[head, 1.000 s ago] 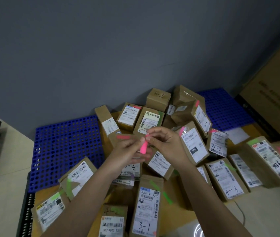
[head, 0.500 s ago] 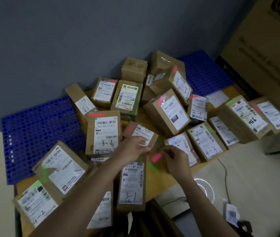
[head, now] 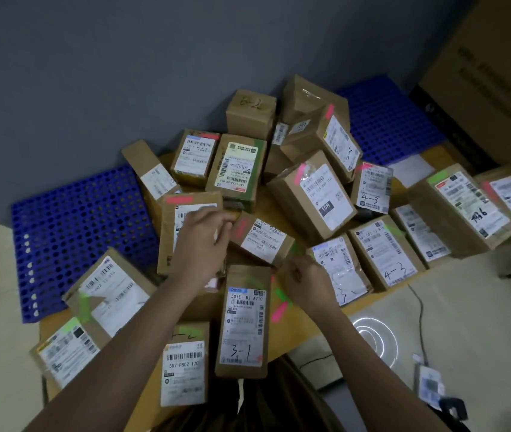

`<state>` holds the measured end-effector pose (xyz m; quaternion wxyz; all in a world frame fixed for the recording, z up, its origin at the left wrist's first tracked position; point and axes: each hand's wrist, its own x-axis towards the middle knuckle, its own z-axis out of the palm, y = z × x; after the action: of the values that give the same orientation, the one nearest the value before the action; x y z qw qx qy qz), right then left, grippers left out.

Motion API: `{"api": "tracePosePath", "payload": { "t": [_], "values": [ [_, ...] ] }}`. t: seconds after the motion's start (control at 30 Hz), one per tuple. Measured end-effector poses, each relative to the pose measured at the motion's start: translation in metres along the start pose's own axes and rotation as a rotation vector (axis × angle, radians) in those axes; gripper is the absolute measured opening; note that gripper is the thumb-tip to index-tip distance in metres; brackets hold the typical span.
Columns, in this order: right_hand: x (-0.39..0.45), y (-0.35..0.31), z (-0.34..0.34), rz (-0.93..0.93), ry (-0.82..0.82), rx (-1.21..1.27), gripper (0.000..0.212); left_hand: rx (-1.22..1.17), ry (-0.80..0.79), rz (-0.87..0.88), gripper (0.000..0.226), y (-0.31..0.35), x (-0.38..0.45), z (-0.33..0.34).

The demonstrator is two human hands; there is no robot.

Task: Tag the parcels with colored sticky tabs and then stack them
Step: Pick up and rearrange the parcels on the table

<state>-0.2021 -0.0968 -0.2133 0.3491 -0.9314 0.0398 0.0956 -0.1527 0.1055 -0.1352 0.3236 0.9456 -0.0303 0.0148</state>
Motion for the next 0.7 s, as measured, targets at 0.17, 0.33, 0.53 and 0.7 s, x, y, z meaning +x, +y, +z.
{"api": "tracePosePath", "payload": {
  "t": [0.17, 0.33, 0.53, 0.7],
  "values": [
    [0.044, -0.054, -0.012, -0.146, 0.086, 0.151, 0.02, 0.166, 0.098, -0.223, 0.04, -0.041, 0.017, -0.014],
    [0.112, -0.103, -0.005, -0.252, 0.008, 0.177, 0.02, 0.012, 0.047, -0.376, 0.04, -0.063, 0.047, -0.027],
    [0.204, -0.135, 0.015, -0.183, -0.111, 0.09, 0.018, -0.106, -0.108, -0.515, 0.043, -0.083, 0.115, -0.035],
    [0.268, -0.159, 0.039, -0.189, -0.311, -0.132, 0.052, 0.004, -0.195, -0.641, 0.046, -0.112, 0.153, -0.035]
  ]
}}
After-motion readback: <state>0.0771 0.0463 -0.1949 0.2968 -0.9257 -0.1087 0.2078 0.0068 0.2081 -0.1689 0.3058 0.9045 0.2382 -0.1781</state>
